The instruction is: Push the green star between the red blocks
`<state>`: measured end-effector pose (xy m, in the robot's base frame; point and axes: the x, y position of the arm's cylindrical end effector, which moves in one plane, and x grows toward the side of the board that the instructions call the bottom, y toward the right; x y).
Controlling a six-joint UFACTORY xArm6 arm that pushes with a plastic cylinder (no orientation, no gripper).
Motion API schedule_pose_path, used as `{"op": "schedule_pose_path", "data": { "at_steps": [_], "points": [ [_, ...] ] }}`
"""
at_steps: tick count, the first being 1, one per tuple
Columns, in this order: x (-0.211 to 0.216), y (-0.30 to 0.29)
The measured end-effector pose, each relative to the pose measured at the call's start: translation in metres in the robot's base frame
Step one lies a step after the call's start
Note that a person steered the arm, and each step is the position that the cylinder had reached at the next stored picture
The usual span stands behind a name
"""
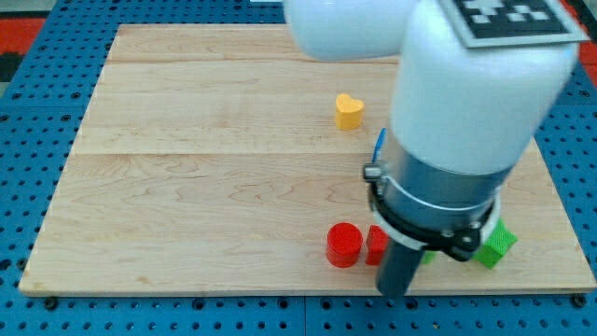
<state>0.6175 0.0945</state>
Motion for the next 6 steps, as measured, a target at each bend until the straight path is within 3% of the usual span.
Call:
{"op": "schedule_pose_path", "data": {
  "at_steps": [2,3,5,6],
  "points": [
    [-0.054,-0.025],
    [-0.101,-0.036],
    [-0.101,0.040],
    [-0.103,0.041]
  ]
}}
